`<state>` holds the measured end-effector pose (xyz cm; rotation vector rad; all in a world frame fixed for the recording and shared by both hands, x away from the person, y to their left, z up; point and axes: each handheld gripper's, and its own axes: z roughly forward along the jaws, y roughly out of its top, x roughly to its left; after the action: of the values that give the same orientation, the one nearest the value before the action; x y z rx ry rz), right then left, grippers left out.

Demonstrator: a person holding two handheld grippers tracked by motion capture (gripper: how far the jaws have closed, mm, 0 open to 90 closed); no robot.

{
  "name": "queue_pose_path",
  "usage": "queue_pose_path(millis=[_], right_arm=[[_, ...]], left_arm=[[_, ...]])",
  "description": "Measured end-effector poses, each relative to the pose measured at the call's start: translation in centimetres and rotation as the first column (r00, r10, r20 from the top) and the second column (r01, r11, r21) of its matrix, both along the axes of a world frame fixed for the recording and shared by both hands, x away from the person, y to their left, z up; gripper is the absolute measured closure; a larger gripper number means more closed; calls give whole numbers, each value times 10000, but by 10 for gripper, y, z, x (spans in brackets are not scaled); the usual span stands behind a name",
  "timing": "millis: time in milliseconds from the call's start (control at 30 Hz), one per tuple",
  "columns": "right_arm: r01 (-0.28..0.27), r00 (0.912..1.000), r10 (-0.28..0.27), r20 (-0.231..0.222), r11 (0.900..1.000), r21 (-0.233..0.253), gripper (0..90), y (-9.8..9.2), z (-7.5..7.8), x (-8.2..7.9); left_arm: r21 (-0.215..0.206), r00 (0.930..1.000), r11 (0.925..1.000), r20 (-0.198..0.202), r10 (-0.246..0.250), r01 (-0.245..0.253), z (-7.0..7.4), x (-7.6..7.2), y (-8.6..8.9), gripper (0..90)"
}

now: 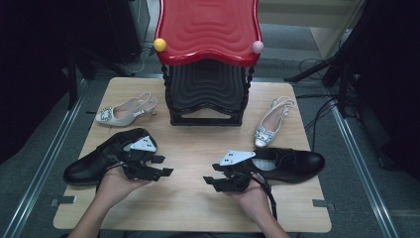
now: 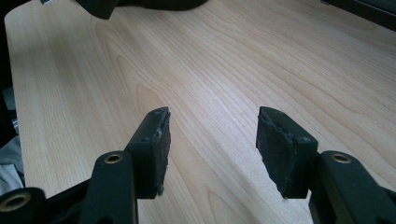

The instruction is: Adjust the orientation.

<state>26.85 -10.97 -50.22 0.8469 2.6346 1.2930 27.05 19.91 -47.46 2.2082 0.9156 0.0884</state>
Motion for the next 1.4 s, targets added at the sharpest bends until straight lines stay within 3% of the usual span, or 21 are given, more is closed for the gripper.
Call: queue_pose_path(millis=[433,800,933,1000,1067,1133,1200,1333,1400], right_arm=[[-339,9994,337,-101,9992,-221,437,9,-1,2],[-521,9986,521,-103,9986,-93,453,10,-2,1],[-565,9981,559,-253,9981,-252,440,13,-5,1],[-556,9982,550,-225,9981,-269,440,13,-5,1],[-567,9982,561,-206,9980,-286,440,13,-5,0],[-506,9985,498,-244,9982,-331,438,13,-5,0],[-497,9985,490,-229,9983,-309,438,12,-5,-1],[-338,9991,330,-279,9990,-286,438,8,-6,-2],[-274,9993,266,-280,9993,-268,438,6,-6,-3]], left_arm=[[162,9966,9965,-60,825,-824,14,1,30,418],[277,9907,9904,-112,1355,-1351,24,10,48,418],[314,9888,9886,-177,1481,-1475,27,17,52,425],[266,9846,9846,-245,1732,-1725,30,23,57,427],[286,9788,9785,-55,2047,-2044,31,27,60,437],[70,9788,9790,-208,2038,-2037,30,33,65,450],[242,9774,9772,-102,2111,-2108,28,36,68,468],[465,9713,9720,-496,2327,-2305,23,45,68,473],[527,9711,9714,-467,2340,-2315,21,49,67,489]])
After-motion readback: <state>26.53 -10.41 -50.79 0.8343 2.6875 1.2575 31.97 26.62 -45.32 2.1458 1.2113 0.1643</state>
